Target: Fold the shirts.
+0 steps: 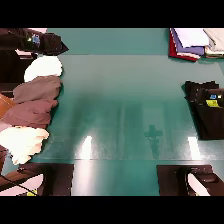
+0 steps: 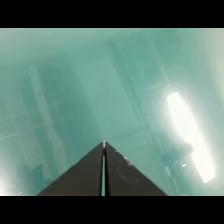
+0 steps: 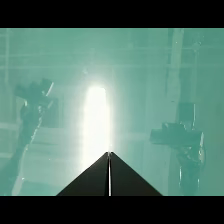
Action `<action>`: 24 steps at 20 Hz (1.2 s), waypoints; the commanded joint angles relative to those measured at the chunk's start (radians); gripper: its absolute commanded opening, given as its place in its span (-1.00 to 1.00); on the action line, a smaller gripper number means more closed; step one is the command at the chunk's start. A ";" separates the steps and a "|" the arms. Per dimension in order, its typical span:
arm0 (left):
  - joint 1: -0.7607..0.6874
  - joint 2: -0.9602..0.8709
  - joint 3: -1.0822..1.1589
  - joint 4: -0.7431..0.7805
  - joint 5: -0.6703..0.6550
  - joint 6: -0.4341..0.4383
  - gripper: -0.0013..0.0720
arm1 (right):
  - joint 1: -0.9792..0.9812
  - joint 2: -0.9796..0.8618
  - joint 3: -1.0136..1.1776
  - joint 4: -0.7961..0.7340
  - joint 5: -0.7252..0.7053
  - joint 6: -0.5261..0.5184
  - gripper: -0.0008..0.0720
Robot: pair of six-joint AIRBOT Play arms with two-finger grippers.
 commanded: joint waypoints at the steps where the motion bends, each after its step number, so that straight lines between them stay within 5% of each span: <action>1: -0.001 0.000 0.000 -0.034 0.047 0.000 -0.89 | 0.000 0.001 0.001 0.000 -0.002 -0.002 -0.93; 3: 0.000 -0.001 0.000 0.001 0.094 0.001 -0.88 | 0.000 0.001 0.001 0.000 -0.002 -0.002 -0.93; 4: -0.001 -0.001 0.000 0.074 0.121 0.000 -0.31 | 0.000 0.001 0.001 0.000 -0.002 -0.002 -0.93; 5: 0.000 -0.007 0.000 0.172 0.148 -0.007 0.59 | 0.000 0.001 0.001 0.000 -0.002 -0.002 -0.93; 6: 0.000 -0.018 0.000 0.287 0.176 -0.037 0.70 | 0.000 0.001 0.001 0.001 -0.002 -0.002 -0.93; 8: 0.004 -0.064 -0.001 0.534 0.195 -0.117 0.70 | 0.000 0.001 0.001 0.001 -0.001 -0.002 -0.93; 10: 0.042 -0.141 -0.001 0.616 0.218 -0.143 0.70 | 0.000 0.001 0.001 0.000 -0.002 -0.002 -0.93; 17: 0.207 -0.494 -0.001 0.595 0.380 -0.161 0.70 | 0.000 0.001 0.001 0.001 -0.003 -0.002 -0.93; 24: 0.241 -0.623 0.001 0.596 0.531 -0.161 0.70 | 0.000 0.000 0.001 0.000 -0.006 -0.002 -0.93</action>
